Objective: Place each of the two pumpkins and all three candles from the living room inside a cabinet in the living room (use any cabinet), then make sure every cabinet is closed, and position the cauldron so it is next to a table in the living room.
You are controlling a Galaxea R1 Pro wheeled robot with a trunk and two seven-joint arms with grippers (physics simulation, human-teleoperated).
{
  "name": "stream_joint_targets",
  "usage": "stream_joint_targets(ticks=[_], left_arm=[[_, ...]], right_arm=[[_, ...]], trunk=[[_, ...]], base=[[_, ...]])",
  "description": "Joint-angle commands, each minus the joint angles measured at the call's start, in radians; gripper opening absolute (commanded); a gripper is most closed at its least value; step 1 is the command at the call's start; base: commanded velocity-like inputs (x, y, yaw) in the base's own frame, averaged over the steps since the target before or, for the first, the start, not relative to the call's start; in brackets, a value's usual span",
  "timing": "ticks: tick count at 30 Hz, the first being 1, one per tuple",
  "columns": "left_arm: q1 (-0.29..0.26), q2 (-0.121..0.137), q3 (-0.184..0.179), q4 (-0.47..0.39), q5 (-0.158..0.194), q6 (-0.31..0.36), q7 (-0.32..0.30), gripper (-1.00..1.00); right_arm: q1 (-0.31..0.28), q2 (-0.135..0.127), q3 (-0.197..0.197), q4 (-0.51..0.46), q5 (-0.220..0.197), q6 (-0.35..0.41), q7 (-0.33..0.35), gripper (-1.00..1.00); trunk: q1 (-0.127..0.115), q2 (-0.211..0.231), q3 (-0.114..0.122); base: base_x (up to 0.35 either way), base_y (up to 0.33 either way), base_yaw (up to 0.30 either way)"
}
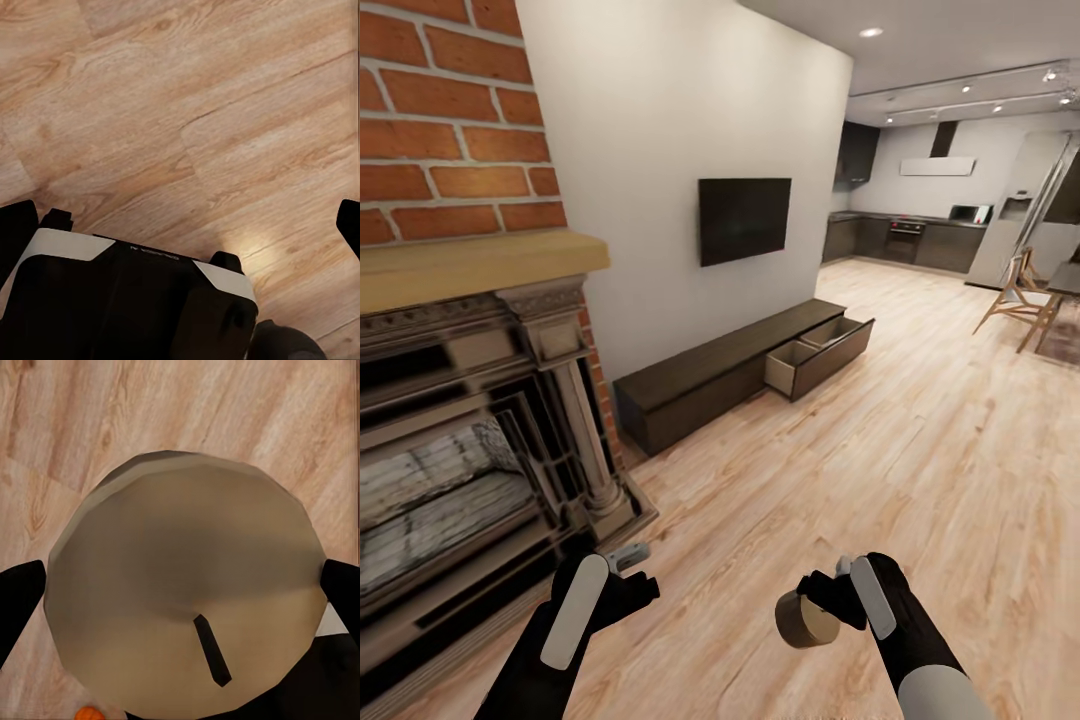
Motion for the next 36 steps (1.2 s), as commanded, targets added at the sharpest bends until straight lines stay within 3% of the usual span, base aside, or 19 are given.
stream_joint_targets(ticks=[1,36], left_arm=[[-0.001,0.000,-0.001,-0.001,0.010,0.002,0.010,1.00],[0.000,0.001,-0.001,0.002,0.010,0.002,0.010,1.00]], right_arm=[[-0.001,0.001,-0.003,-0.001,-0.013,0.001,-0.009,-1.00],[-0.001,0.001,-0.001,-0.001,-0.013,0.002,-0.009,-1.00]], trunk=[[0.001,-0.002,-0.002],[0.001,-0.002,-0.002]], base=[[0.000,0.000,-0.278],[0.011,0.005,-0.278]])
